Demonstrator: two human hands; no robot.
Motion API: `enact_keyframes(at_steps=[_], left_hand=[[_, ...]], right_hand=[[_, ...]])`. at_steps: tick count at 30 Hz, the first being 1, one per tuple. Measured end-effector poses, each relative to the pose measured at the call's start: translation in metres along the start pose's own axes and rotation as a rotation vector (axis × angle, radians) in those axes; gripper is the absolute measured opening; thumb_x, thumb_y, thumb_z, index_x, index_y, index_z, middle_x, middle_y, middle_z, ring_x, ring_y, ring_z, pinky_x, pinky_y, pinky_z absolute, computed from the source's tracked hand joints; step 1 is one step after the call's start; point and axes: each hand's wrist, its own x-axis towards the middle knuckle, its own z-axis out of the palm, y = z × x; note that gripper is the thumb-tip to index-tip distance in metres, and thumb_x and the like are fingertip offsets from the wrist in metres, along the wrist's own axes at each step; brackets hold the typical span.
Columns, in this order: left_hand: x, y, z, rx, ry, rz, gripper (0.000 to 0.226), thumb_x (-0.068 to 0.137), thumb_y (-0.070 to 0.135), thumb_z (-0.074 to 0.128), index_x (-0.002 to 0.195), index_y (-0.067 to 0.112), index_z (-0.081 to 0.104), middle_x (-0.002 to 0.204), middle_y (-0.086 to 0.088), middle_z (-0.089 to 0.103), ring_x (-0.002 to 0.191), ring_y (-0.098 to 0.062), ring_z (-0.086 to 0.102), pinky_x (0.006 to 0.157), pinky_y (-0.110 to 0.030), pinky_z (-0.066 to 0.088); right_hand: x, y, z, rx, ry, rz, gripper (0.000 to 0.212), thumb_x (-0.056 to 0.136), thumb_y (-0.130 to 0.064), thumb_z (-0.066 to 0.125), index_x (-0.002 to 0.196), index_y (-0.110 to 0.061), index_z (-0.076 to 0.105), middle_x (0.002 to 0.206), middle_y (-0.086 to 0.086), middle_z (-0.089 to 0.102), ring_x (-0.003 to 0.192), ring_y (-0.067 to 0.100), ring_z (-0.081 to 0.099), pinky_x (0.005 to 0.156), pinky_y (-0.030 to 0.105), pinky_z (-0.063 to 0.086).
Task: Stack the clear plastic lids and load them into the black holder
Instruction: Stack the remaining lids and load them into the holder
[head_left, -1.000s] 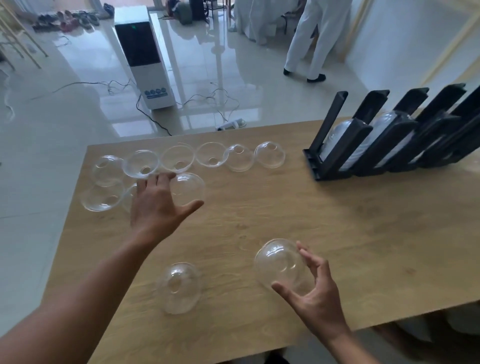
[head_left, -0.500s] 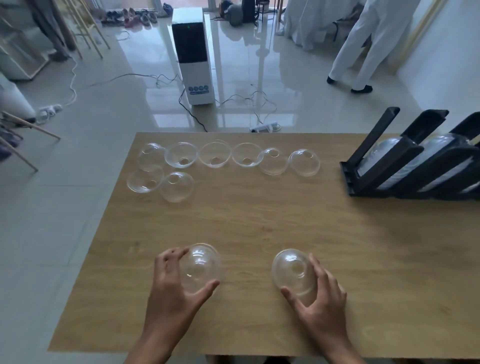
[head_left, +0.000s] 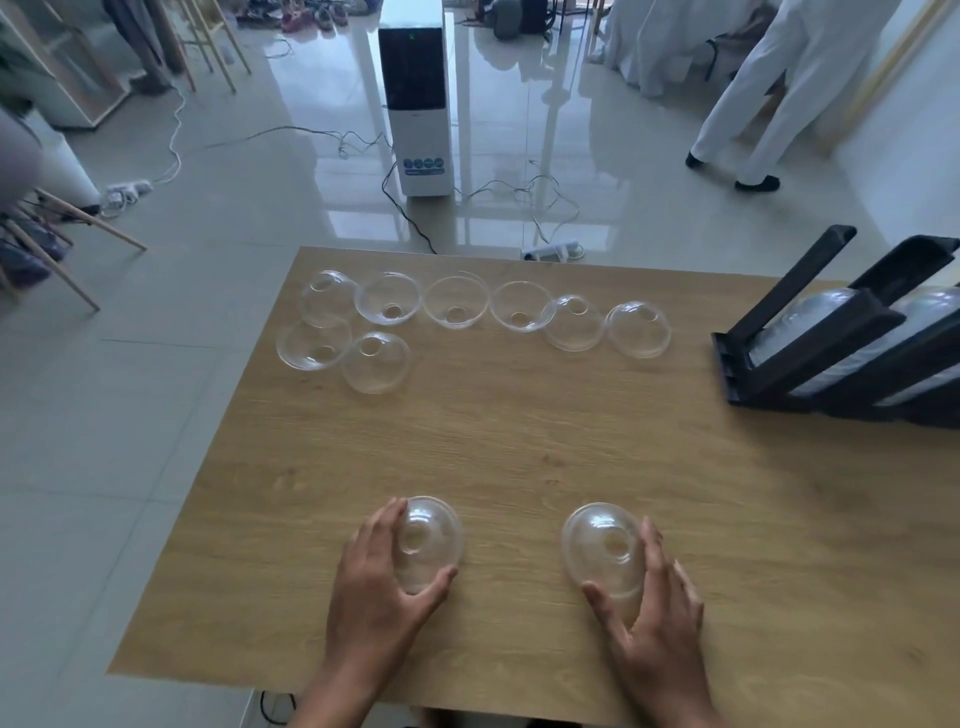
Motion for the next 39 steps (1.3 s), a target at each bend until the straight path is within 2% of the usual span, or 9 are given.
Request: enact_keyframes(at_steps=[6,10,14,17,22,28,32,36,39], left_hand=[[0.005,0.004,0.0,0.077,-0.004,-0.022,0.101,0.064,0.074,0.068,0.148,0.024,0.041,0.143,0.003,0.054,0.117,-0.02,0.056,0.094,-0.038,0.048],[-0.001,-0.001,0.0,-0.056,-0.004,-0.075,0.125,0.058,0.091,0.065,0.157,0.026,0.026,0.159,0.006,0.037,0.139,-0.011,0.04,0.107,-0.038,0.041],[-0.009,-0.01,-0.002,-0.168,-0.018,-0.112,0.13,0.053,0.085,0.075,0.157,0.027,0.024,0.16,0.009,0.032,0.146,-0.01,0.034,0.115,-0.036,0.036],[-0.013,-0.015,-0.006,-0.217,-0.049,-0.115,0.129,0.054,0.082,0.077,0.157,0.023,0.026,0.159,0.009,0.033,0.147,-0.01,0.032,0.116,-0.032,0.034],[-0.02,-0.022,-0.02,-0.299,-0.116,-0.138,0.128,0.055,0.078,0.081,0.157,0.032,0.019,0.156,0.029,0.023,0.144,0.004,0.028,0.111,-0.006,0.024],[-0.027,-0.035,-0.034,-0.439,-0.145,-0.202,0.127,0.048,0.072,0.091,0.153,0.041,0.027,0.149,0.031,0.038,0.14,0.006,0.037,0.113,-0.018,0.035],[-0.019,-0.04,-0.048,-0.584,-0.123,-0.214,0.097,0.064,0.064,0.087,0.145,0.043,0.039,0.144,0.022,0.053,0.131,-0.002,0.053,0.107,-0.03,0.047],[0.031,-0.041,-0.075,-0.485,0.089,-0.254,0.047,0.08,0.066,0.062,0.123,0.048,0.053,0.124,0.026,0.061,0.107,-0.001,0.064,0.081,-0.029,0.056],[0.095,-0.043,-0.09,-0.203,0.198,-0.195,0.054,0.081,0.063,0.064,0.123,0.032,0.053,0.12,0.016,0.061,0.105,-0.005,0.059,0.081,-0.032,0.05]], right_hand=[[0.004,-0.005,-0.01,-0.012,0.033,0.002,0.107,0.083,-0.085,0.043,0.157,-0.008,0.036,0.163,0.011,0.038,0.145,0.026,0.043,0.109,0.055,0.035],[0.039,-0.041,-0.02,-0.027,0.136,-0.059,0.085,0.081,-0.068,0.059,0.146,-0.014,0.051,0.153,0.007,0.05,0.133,0.029,0.052,0.101,0.05,0.035],[0.11,-0.113,-0.006,-0.056,-0.096,-0.217,0.072,0.083,-0.065,0.064,0.141,-0.023,0.052,0.134,-0.004,0.062,0.117,0.023,0.059,0.089,0.039,0.034],[0.163,-0.169,0.031,-0.124,-0.312,-0.281,0.082,0.083,-0.068,0.067,0.15,-0.027,0.041,0.142,-0.005,0.057,0.13,0.021,0.052,0.099,0.043,0.037],[0.213,-0.236,0.101,-0.093,-0.384,-0.213,0.104,0.077,-0.07,0.075,0.158,-0.02,0.033,0.154,0.002,0.047,0.141,0.027,0.043,0.112,0.048,0.035],[0.231,-0.249,0.144,-0.183,-0.405,-0.132,0.125,0.066,-0.082,0.073,0.16,-0.017,0.024,0.158,0.008,0.039,0.143,0.032,0.037,0.116,0.047,0.032],[0.232,-0.249,0.148,-0.254,-0.356,-0.167,0.105,0.069,-0.082,0.072,0.149,-0.022,0.041,0.147,0.006,0.048,0.132,0.029,0.044,0.105,0.044,0.04],[0.224,-0.24,0.139,-0.173,-0.345,-0.154,0.093,0.072,-0.075,0.075,0.142,-0.021,0.047,0.139,0.001,0.056,0.13,0.025,0.049,0.104,0.043,0.04],[0.208,-0.226,0.117,-0.045,-0.348,-0.121,0.091,0.071,-0.07,0.08,0.14,-0.02,0.048,0.136,0.0,0.06,0.127,0.023,0.055,0.104,0.043,0.046]])
